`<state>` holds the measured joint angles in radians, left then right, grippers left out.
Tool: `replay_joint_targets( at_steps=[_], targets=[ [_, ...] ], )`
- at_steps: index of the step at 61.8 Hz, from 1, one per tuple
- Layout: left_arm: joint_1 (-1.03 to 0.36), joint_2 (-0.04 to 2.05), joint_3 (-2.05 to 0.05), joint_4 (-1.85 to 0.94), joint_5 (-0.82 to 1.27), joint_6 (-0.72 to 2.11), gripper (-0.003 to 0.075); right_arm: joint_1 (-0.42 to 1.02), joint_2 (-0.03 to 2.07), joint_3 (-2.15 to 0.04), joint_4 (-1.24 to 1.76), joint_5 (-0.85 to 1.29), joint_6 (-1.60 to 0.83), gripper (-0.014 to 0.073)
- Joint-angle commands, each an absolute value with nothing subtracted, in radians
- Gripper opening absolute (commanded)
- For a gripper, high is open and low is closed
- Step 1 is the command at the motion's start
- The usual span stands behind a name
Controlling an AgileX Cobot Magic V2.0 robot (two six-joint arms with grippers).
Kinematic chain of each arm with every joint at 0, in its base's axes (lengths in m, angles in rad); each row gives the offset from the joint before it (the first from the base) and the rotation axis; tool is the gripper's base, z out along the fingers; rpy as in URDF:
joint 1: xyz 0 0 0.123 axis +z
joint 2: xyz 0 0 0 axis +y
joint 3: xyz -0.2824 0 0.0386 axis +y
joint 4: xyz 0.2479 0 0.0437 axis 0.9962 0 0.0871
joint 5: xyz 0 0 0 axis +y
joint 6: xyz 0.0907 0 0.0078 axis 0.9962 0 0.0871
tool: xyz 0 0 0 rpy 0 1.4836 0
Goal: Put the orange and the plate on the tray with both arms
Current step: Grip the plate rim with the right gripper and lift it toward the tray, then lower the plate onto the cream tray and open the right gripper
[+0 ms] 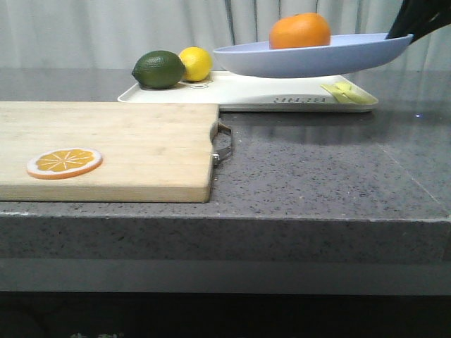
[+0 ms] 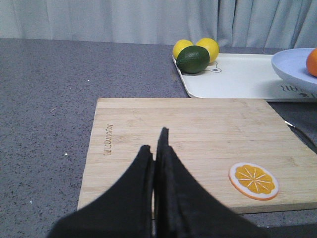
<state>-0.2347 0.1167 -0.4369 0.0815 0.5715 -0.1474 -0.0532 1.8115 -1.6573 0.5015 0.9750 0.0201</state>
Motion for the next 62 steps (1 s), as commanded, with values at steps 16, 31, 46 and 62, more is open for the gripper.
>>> replay_joint_targets(
  at_steps=[16,31,46,62],
  targets=[
    [-0.231,0.128,-0.461,0.077,0.486,-0.156,-0.0018,0.023,2.025,-2.056,0.583,0.905,0.019,-0.0059],
    [-0.231,0.128,-0.461,0.077,0.486,-0.156,-0.0018,0.059,2.262,-2.367,0.583,0.98,0.082,-0.0059],
    [-0.231,0.128,-0.461,0.077,0.486,-0.156,-0.0018,0.059,2.391,-2.526,0.569,1.001,0.116,-0.0059],
    [-0.231,0.128,-0.461,0.083,0.486,-0.156,-0.0018,0.059,2.405,-2.538,0.461,1.023,0.116,-0.0051]
  ],
)
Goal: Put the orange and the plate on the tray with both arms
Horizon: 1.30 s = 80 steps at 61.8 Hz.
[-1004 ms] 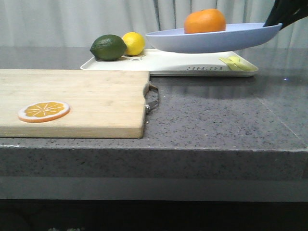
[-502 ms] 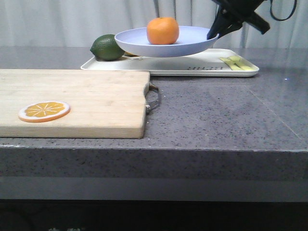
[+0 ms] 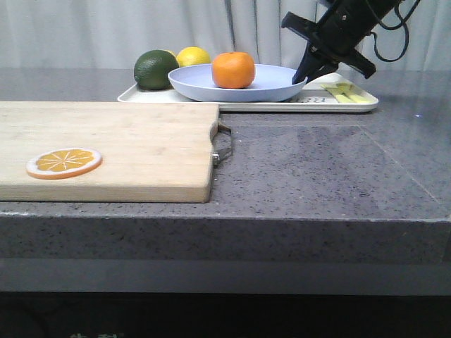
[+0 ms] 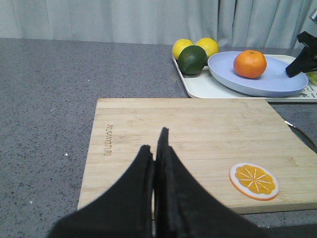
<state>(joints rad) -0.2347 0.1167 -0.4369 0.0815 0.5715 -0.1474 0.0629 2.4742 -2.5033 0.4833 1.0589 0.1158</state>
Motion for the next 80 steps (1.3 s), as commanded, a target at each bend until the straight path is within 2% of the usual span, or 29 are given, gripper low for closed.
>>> replay_joint_targets(
  at_steps=[1,6,23,27,33,37,45,52,68,80],
  targets=[
    [-0.231,0.128,-0.461,0.083,0.486,-0.156,-0.0018,0.059,2.405,-2.539,0.457,1.026,0.116,-0.0046],
    [-0.231,0.128,-0.461,0.083,0.486,-0.156,-0.0018,0.059,2.405,-2.539,0.451,1.035,0.116,0.0011],
    [-0.231,0.128,-0.459,0.083,0.486,-0.156,-0.0018,0.056,2.404,-2.661,0.438,1.095,0.116,0.04],
    [-0.231,0.128,-0.459,0.083,0.486,-0.156,-0.0018,0.052,2.404,-2.743,0.432,1.135,0.116,0.0428],
    [-0.231,0.128,-0.459,0.083,0.486,-0.156,-0.0018,0.041,2.404,-2.845,0.431,1.212,0.12,0.0391],
    [-0.231,0.128,-0.459,0.083,0.486,-0.156,-0.0018,0.039,2.404,-2.915,0.414,1.272,0.129,0.03],
    [-0.231,0.128,-0.459,0.083,0.486,-0.156,-0.0018,0.04,2.399,-3.014,0.356,1.337,0.133,0.006],
    [-0.231,0.128,-0.459,0.083,0.486,-0.156,-0.0018,0.042,2.369,-3.031,0.356,1.337,0.159,-0.0063],
    [-0.231,0.128,-0.459,0.083,0.486,-0.156,-0.0018,0.051,2.227,-2.987,0.295,1.342,0.148,-0.0059],
    [-0.231,0.128,-0.459,0.083,0.486,-0.156,-0.0018,0.076,2.005,-2.733,0.229,1.34,0.066,-0.0059]
  ],
)
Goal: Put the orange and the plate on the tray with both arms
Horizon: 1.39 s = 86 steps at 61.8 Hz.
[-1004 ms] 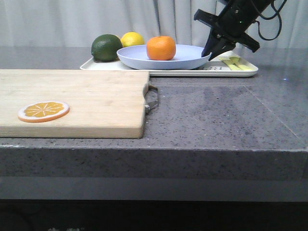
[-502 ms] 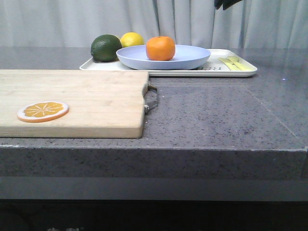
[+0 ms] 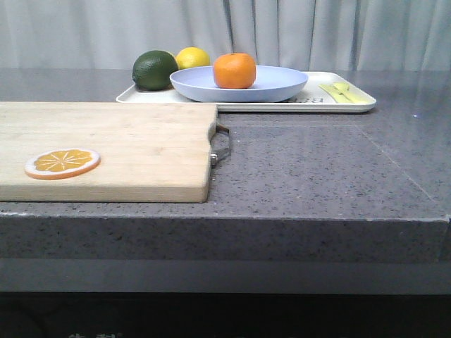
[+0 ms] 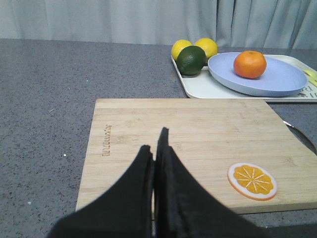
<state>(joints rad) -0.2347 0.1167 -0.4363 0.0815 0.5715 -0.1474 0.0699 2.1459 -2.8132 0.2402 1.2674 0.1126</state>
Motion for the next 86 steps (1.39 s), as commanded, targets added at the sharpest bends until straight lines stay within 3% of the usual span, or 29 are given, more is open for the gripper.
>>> replay_joint_targets(
  at_steps=[1,29,42,69,86],
  targets=[
    [-0.231,0.128,-0.459,0.083,0.486,-0.156,-0.0018,0.076,1.99,-2.71,0.229,1.34,0.061,-0.0059],
    [-0.231,0.128,-0.459,0.083,0.486,-0.156,-0.0018,0.076,1.472,-1.688,-0.075,1.335,0.0,-0.0059],
    [-0.231,0.128,-0.459,0.083,0.486,-0.156,-0.0018,0.076,1.294,-1.329,-0.077,1.272,0.0,-0.0059],
    [-0.231,0.128,-0.459,0.083,0.486,-0.156,-0.0018,0.076,0.749,-0.735,-0.076,0.8,0.0,-0.0059],
    [-0.231,0.128,-0.459,0.083,0.486,-0.156,-0.0018,0.076,0.409,-0.524,-0.076,0.556,0.0,-0.0059]
  ],
)
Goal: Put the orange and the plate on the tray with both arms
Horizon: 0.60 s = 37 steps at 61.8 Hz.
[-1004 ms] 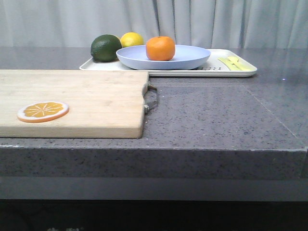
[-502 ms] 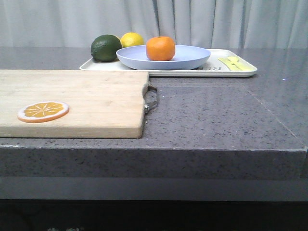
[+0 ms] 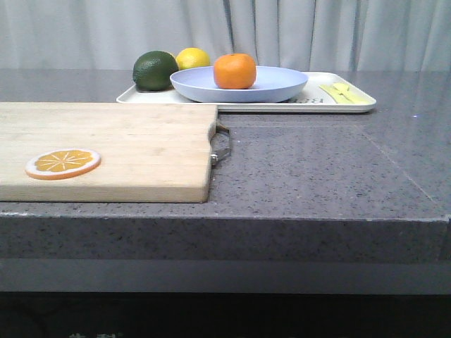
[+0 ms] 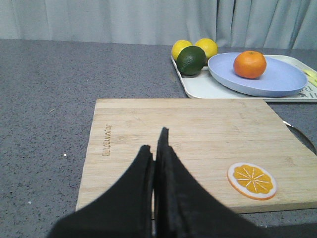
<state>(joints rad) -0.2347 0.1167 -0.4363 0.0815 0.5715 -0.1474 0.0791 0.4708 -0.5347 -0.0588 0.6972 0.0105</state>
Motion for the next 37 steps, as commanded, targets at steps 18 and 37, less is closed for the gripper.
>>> replay_joint_targets(
  at_steps=[18,37],
  targets=[
    [-0.231,0.128,-0.459,0.083,0.486,-0.156,-0.0018,0.076,0.312,-0.5,-0.076,0.445,0.0,-0.0059],
    [-0.231,0.128,-0.459,0.083,0.486,-0.156,-0.0018,0.076,0.312,-0.5,-0.076,0.448,0.0,-0.0059]
  ],
)
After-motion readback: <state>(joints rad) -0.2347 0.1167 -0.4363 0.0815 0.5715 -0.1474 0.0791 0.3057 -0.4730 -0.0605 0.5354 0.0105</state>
